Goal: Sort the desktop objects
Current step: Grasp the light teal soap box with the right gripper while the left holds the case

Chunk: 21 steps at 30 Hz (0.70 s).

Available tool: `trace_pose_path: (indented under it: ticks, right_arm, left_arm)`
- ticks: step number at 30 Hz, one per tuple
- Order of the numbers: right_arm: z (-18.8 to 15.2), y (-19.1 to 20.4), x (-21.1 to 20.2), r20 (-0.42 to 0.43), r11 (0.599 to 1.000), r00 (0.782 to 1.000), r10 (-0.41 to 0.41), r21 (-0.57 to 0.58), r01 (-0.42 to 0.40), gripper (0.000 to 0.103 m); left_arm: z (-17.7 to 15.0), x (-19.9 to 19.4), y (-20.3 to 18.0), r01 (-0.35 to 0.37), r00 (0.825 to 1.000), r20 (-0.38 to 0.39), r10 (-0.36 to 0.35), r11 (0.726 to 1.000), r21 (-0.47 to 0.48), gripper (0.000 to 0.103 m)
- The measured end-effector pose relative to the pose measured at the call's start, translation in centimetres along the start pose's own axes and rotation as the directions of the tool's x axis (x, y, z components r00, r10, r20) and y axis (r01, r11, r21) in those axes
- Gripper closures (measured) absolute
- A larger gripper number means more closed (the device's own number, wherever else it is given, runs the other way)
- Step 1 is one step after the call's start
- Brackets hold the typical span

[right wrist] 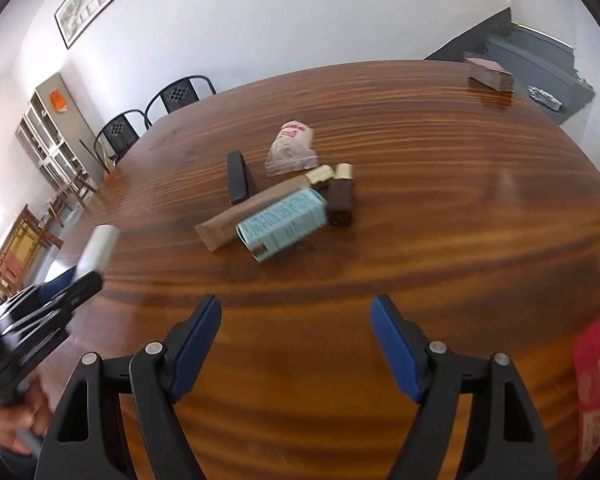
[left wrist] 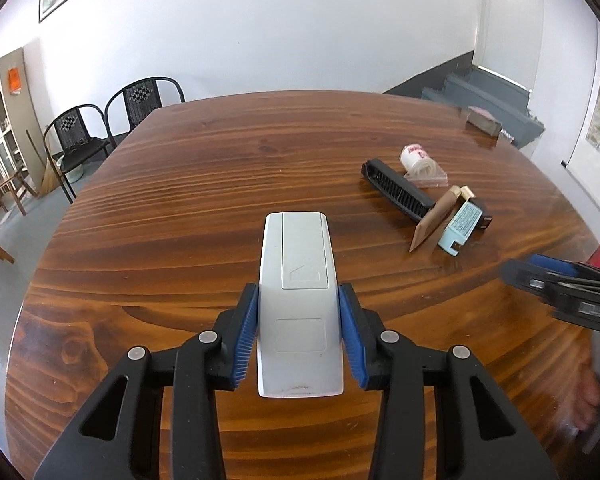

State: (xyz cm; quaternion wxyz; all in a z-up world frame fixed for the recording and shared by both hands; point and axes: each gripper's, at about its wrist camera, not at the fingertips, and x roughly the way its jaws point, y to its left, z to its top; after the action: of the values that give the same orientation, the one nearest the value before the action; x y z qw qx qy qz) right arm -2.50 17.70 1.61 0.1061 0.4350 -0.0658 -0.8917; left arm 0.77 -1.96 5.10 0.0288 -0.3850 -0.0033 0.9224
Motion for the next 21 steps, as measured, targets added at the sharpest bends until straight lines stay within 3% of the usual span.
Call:
trace_pose_path:
  ticks: [5,13,17,20,21]
  right_arm:
    - [1.5,1.6,2.2,-0.004,1.0,1.0,-0.011,-0.006,0.011,0.023]
    - [3.2,2.1,5.3,-0.01,0.99,0.99,-0.14,-0.014,0.14,0.023]
    - [3.2,1.4,5.2,-0.005,0.986,0.986,-0.165,-0.023,0.165,0.023]
    - [3.1,0.9,5.0,0.003,0.982,0.983,-0.183,-0.039,0.183,0.039]
    - [3.0,0.7,4.9,0.006,0.979,0.98,-0.197,-0.045,0.197,0.048]
  left_arm:
    - [0.1,-0.4,0.4,0.029,1.0,-0.004,-0.029,0.999,-0.025,0.061]
    - [-0.3,-0.2,-0.3,0.054,0.998,-0.023,-0.054,0.998,-0.024,0.061]
    - [-0.4,-0.3,-0.6,0.059,0.998,-0.024,-0.059,0.998,-0.013,0.061]
    - [-0.6,-0.1,-0.9,0.06,0.998,-0.03,-0.06,0.998,-0.009,0.061]
    - [-0.7,-0.1,-1.0,0.06,0.998,-0.033,-0.06,0.998,-0.007,0.061]
